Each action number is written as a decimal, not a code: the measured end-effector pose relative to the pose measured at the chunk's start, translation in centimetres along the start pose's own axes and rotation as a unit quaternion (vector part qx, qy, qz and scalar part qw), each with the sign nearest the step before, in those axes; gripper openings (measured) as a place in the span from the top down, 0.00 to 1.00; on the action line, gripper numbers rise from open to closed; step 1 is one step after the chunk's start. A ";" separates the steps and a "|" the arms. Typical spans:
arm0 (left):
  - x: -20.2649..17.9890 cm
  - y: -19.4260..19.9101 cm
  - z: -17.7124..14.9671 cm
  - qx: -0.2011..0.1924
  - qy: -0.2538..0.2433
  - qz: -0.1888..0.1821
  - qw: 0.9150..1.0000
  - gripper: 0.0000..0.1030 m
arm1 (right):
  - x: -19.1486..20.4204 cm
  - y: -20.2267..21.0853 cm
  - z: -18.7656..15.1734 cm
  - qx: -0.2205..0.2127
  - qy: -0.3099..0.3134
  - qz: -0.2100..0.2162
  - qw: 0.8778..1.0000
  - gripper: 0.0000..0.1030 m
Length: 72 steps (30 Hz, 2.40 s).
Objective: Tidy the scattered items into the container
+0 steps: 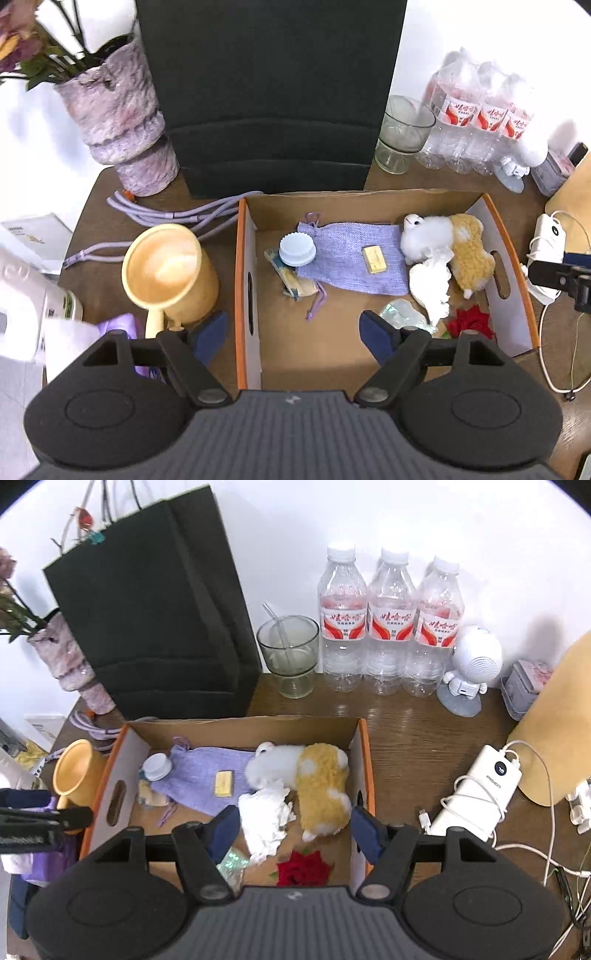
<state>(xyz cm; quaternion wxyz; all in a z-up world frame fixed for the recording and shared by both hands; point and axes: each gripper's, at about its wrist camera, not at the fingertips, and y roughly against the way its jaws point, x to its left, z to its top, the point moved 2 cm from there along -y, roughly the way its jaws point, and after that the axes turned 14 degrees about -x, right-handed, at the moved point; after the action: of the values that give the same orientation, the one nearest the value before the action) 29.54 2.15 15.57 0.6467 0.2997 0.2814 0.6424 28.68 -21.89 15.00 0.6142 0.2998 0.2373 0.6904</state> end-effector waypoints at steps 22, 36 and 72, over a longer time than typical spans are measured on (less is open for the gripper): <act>-2.7 7.0 -11.4 -0.345 -0.015 0.012 0.939 0.00 | 1.4 7.2 -10.1 -0.259 -0.013 0.058 0.964 0.16; 2.3 11.1 -28.6 -0.326 -0.010 -0.011 0.945 0.00 | -1.9 16.4 -29.2 -0.268 0.005 0.052 0.962 0.16; 5.7 0.0 -23.3 -0.203 0.010 -0.053 0.978 0.85 | 11.2 -1.4 -23.0 -0.166 0.151 0.104 0.969 0.89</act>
<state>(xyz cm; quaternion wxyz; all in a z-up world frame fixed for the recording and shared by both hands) 12.18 8.49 0.22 0.7248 0.1401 0.1668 0.6537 12.69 -9.64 -0.88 0.5367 0.1091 0.1773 0.8177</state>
